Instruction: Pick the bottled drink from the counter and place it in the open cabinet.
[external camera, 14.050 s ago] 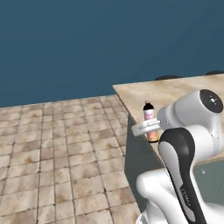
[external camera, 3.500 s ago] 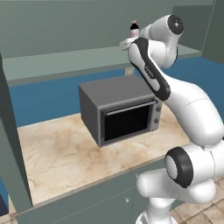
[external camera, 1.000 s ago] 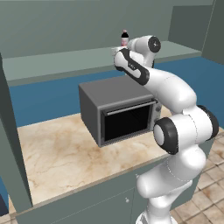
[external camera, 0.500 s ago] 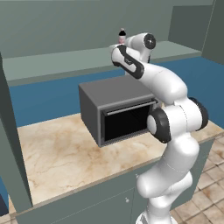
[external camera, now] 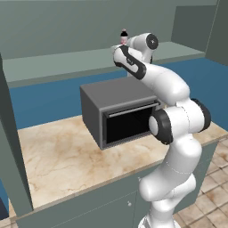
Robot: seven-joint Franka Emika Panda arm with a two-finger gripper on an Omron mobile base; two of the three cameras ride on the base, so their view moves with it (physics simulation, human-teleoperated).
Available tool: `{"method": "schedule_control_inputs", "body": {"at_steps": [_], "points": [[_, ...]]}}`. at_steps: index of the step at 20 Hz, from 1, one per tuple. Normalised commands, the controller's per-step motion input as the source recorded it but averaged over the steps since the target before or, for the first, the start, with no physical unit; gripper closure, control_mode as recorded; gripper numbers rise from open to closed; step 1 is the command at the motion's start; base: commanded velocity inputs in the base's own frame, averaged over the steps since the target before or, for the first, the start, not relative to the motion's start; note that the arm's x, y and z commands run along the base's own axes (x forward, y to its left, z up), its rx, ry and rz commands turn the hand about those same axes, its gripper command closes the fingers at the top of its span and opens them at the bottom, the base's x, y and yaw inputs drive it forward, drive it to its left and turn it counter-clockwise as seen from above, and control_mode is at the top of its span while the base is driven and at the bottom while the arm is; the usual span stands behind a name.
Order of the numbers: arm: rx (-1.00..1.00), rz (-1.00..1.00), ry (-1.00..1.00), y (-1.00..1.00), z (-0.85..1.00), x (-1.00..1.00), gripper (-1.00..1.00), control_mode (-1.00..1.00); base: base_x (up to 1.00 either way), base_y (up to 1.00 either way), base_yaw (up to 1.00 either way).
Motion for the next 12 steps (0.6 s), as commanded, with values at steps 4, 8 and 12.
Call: {"method": "schedule_control_inputs", "body": {"at_steps": [4, 8, 12], "points": [[0.00, 0.00, -0.01, 0.00, -0.18, 0.03, 1.00, -1.00, 0.00, 0.00, 0.00], [0.00, 0.00, 0.00, 0.00, 0.00, 0.00, 1.00, -1.00, 0.00, 0.00, 0.00], [0.00, 0.00, 0.00, 0.00, 0.00, 0.00, -1.00, -1.00, 0.00, 0.00, 0.00]]}}
